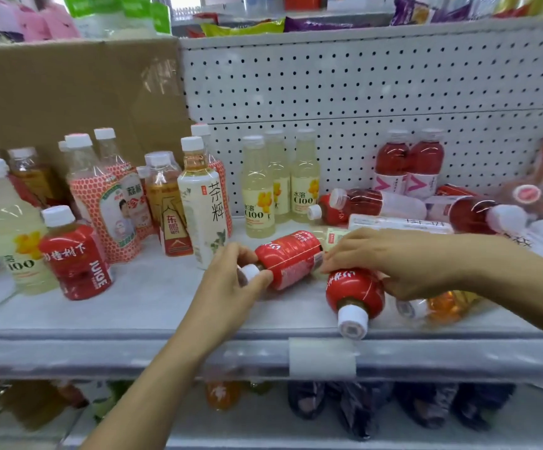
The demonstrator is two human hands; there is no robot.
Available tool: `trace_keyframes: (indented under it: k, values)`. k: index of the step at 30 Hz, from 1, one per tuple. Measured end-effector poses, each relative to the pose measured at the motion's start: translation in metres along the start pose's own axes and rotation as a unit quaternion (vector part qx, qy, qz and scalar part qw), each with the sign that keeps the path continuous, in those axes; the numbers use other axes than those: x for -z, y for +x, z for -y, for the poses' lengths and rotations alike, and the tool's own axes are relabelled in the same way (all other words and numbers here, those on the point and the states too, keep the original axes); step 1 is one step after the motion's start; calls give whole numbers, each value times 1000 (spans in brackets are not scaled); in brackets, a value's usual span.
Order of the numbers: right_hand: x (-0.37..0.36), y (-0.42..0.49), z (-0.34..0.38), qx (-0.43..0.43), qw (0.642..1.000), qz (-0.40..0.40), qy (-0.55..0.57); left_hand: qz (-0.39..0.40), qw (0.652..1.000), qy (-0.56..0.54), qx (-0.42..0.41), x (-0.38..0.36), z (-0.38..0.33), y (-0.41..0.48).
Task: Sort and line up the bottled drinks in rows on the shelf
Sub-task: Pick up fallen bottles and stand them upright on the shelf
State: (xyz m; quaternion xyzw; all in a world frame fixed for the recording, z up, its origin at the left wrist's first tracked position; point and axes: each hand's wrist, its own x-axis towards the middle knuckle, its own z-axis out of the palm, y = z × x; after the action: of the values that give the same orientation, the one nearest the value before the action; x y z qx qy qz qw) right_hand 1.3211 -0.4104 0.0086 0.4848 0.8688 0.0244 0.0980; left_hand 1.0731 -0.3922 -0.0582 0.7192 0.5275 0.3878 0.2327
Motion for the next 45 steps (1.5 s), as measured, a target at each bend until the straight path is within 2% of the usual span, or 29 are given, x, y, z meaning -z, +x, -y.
trace_keyframes:
  k: [3, 6, 8, 11, 12, 14, 17, 20, 22, 26, 29, 32, 34, 37, 40, 43, 45]
  values:
    - [2, 6, 9, 8, 997, -5, -82, -42, 999, -15, -21, 19, -10, 9]
    - [0, 15, 16, 20, 994, -9, -104, -57, 997, 12, -57, 48, -14, 21]
    - [-5, 21, 18, 30, 993, -41, -110, -37, 993, 77, -77, 66, -10, 26]
    - [-11, 29, 19, 30, 992, -104, -61, 13, 982, 179, -65, 85, -6, 32]
    - [-11, 31, 21, 20, 992, -121, -17, 22, 976, 210, -62, 89, -5, 33]
    - [-7, 38, 27, -9, 978, -135, 157, 22, 967, 245, -70, 94, -4, 37]
    - [2, 57, 41, -25, 897, -155, 413, 22, 967, 239, -84, 95, 0, 36]
    - [4, 82, 57, -52, 828, -185, 527, 32, 974, 217, -63, 92, 3, 31]
    - [0, 96, 63, -84, 815, -190, 541, 25, 977, 204, -60, 91, 4, 30]
    - [-9, 108, 73, -117, 820, -168, 535, 17, 981, 182, -59, 89, 10, 31]
    - [-13, 102, 77, -125, 828, -174, 519, -23, 981, 178, -66, 79, 12, 24]
    - [-12, 79, 66, -115, 862, -201, 450, -113, 969, 182, -123, 63, 1, 9]
    - [-7, 55, 45, -118, 901, -217, 358, -130, 960, 158, -191, 51, -14, 1]
    - [2, 18, -3, -153, 921, -208, 290, -48, 958, 120, -256, 25, -41, -1]
    - [2, -3, -52, -207, 939, -142, 234, 42, 956, 122, -264, -7, -59, 12]
    - [-2, -11, -78, -206, 960, -58, 181, 111, 961, 137, -211, -40, -66, 32]
    - [-4, -10, -87, -190, 967, -29, 166, 155, 965, 143, -154, -60, -70, 47]
